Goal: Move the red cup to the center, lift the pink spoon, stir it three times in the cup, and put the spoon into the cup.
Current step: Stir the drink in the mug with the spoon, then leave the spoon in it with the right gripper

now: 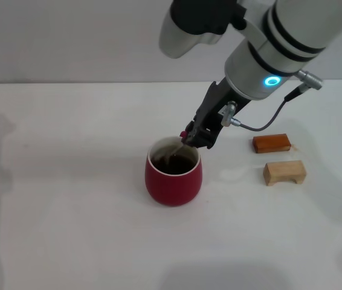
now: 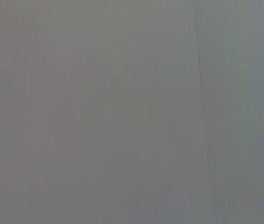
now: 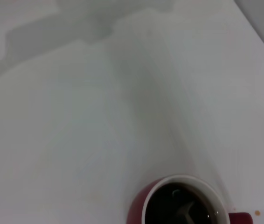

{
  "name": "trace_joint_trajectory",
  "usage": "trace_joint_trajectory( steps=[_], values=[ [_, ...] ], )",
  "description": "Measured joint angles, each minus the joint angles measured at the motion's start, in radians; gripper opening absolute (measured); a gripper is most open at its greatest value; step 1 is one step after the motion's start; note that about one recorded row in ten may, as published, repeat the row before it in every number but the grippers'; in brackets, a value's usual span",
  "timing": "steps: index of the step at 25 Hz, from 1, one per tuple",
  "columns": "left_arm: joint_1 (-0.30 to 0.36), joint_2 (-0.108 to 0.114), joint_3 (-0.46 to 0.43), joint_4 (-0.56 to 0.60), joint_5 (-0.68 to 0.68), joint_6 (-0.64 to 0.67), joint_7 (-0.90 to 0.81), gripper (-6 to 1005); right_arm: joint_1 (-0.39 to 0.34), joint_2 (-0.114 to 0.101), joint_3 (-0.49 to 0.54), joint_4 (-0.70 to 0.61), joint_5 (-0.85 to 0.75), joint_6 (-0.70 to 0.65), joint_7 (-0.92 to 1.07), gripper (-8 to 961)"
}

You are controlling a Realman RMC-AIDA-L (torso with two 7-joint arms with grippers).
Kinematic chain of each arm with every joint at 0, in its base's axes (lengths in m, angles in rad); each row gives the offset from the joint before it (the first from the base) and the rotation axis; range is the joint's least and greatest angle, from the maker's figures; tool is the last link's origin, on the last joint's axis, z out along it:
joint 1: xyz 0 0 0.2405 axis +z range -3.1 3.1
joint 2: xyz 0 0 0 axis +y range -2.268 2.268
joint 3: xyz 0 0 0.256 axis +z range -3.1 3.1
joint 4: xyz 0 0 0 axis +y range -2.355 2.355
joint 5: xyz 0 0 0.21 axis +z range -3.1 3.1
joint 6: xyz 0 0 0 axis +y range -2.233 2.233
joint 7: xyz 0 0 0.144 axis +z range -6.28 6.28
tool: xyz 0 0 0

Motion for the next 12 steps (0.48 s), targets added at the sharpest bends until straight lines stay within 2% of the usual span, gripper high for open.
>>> trace_joint_trajectory(
  steps=[12],
  values=[
    [-0.001,-0.001,0.000,0.000,0.000,0.002,-0.001,-2,0.120,0.004,-0.005,-0.166,-0.005,-0.026,-0.020,147]
  ],
)
